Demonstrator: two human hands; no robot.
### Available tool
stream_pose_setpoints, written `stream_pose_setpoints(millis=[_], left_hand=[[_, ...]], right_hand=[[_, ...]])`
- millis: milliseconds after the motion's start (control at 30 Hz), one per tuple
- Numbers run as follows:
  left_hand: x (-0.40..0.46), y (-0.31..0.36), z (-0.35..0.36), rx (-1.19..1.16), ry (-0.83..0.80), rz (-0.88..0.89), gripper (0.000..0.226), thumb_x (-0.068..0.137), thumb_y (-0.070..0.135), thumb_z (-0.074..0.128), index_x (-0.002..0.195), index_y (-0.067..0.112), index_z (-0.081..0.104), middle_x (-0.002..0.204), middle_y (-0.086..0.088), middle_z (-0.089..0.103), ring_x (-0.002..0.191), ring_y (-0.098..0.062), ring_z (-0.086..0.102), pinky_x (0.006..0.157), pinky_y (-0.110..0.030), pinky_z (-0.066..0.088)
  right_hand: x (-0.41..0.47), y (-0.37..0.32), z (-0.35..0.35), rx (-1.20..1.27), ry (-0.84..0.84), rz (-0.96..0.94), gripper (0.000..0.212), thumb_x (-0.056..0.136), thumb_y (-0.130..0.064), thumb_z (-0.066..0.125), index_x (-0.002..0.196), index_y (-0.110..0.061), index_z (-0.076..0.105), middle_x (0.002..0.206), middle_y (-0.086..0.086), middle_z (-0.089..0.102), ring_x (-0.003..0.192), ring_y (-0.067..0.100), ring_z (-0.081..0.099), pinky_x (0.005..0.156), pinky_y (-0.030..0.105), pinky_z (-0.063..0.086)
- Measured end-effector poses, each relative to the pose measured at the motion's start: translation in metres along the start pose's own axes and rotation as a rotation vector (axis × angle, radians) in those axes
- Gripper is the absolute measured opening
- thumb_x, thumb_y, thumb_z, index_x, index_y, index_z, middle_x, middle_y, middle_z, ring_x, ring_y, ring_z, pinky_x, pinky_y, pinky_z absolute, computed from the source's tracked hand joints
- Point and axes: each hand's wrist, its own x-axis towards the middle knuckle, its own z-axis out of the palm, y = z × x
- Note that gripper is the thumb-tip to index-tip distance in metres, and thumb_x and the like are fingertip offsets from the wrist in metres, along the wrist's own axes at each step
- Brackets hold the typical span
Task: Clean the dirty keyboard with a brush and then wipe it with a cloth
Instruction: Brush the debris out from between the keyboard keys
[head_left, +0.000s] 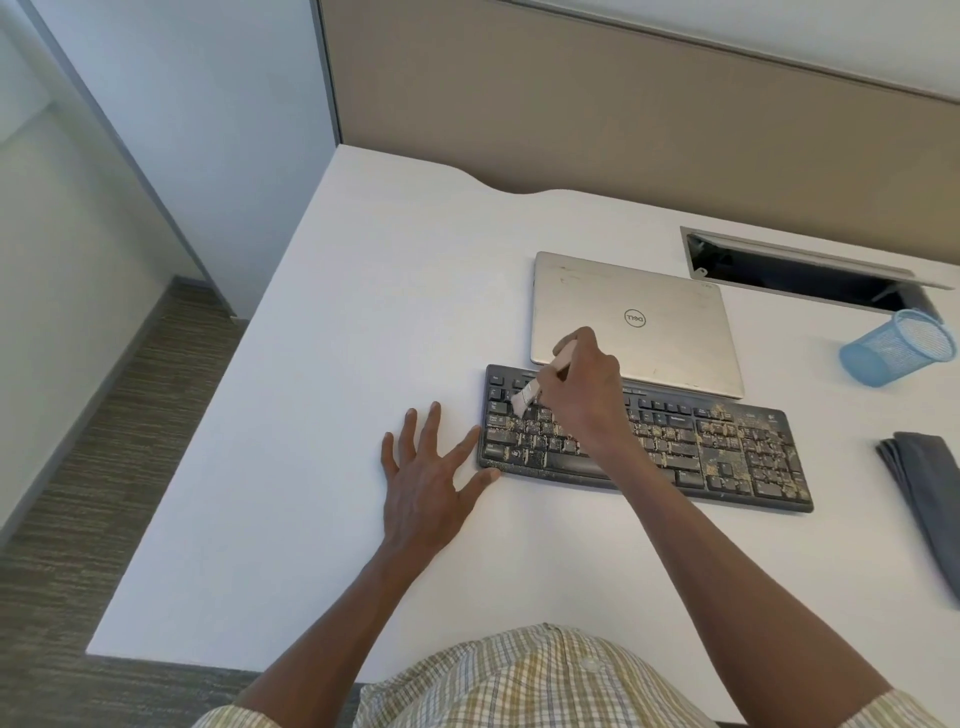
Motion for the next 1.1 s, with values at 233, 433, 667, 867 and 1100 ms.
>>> stream_pose_setpoints(millis=[233, 433, 667, 867, 1100], left_hand=[[0.0, -0.001, 0.001, 0.0, -0.003, 0.01, 0.064, 0.093, 0.078, 0.034, 0.146, 0.045, 0.049, 0.168, -0.009, 0.02, 0.156, -0.035, 0.008, 0.121, -0.059, 0.01], [0.0, -0.002, 0.001, 0.008, -0.005, 0.009, 0.065, 0.093, 0.079, 0.032, 0.146, 0.046, 0.048, 0.168, -0.009, 0.02, 0.156, -0.035, 0.008, 0.122, -0.059, 0.01], [0.001, 0.0, -0.001, 0.005, -0.025, 0.004, 0.065, 0.092, 0.079, 0.033, 0.147, 0.045, 0.048, 0.168, -0.009, 0.019, 0.156, -0.035, 0.006, 0.122, -0.059, 0.009], [0.001, -0.001, 0.0, 0.001, -0.011, 0.012, 0.065, 0.092, 0.078, 0.034, 0.147, 0.045, 0.048, 0.168, -0.009, 0.02, 0.156, -0.035, 0.008, 0.121, -0.059, 0.009], [0.0, 0.0, -0.001, -0.014, 0.001, 0.008, 0.065, 0.092, 0.078, 0.035, 0.145, 0.045, 0.051, 0.167, -0.009, 0.022, 0.155, -0.035, 0.01, 0.121, -0.06, 0.011]], right_hand=[[-0.005, 0.013, -0.011, 0.01, -0.052, -0.009, 0.016, 0.095, -0.007, 0.055, 0.099, -0.02, 0.046, 0.072, 0.006, 0.064, 0.058, 0.02, 0.065, 0.044, 0.033, 0.048], [-0.005, 0.012, -0.029, -0.007, -0.148, -0.19, 0.02, 0.092, 0.006, 0.051, 0.099, -0.013, 0.052, 0.071, 0.002, 0.065, 0.057, 0.013, 0.063, 0.047, 0.032, 0.046], [0.0, 0.016, -0.024, -0.13, -0.234, -0.335, 0.021, 0.092, 0.008, 0.05, 0.097, -0.013, 0.052, 0.073, 0.004, 0.067, 0.057, -0.011, 0.055, 0.046, 0.011, 0.038], [0.001, 0.02, -0.036, -0.155, -0.158, -0.336, 0.022, 0.089, 0.008, 0.052, 0.095, -0.013, 0.051, 0.071, -0.002, 0.069, 0.053, 0.004, 0.056, 0.046, 0.016, 0.037], [-0.008, 0.018, -0.031, -0.19, -0.184, -0.284, 0.022, 0.091, 0.004, 0.052, 0.1, -0.015, 0.049, 0.068, 0.006, 0.064, 0.051, 0.014, 0.055, 0.041, 0.025, 0.037]])
